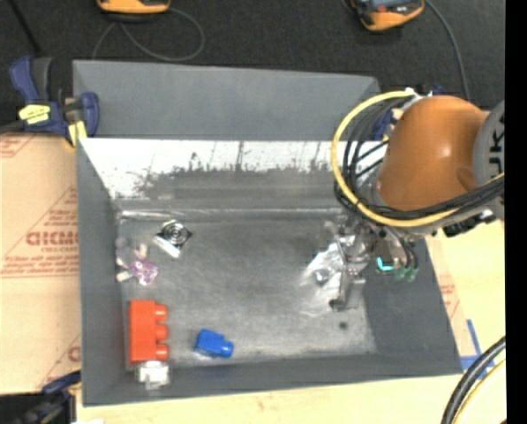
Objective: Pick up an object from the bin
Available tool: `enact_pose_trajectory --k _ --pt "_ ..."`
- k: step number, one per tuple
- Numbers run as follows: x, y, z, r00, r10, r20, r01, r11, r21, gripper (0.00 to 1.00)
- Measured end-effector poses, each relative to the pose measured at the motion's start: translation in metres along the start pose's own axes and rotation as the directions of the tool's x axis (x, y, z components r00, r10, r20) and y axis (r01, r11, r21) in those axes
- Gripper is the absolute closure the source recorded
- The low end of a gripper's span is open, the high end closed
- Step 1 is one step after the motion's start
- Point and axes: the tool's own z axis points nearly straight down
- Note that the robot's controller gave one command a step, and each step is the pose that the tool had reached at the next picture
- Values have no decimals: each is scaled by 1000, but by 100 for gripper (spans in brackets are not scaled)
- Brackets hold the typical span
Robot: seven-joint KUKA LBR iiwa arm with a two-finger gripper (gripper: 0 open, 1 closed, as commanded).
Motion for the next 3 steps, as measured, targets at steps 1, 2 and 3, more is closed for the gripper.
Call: enact_pose_trajectory --k 1,2,3 --pt "-57 -71 108 972 -236 17 236 972 4 0" --pt "-64 -82 112 942 -335 25 334 942 11 0" --pt "-68 -90 112 931 -365 27 364 931 18 0"
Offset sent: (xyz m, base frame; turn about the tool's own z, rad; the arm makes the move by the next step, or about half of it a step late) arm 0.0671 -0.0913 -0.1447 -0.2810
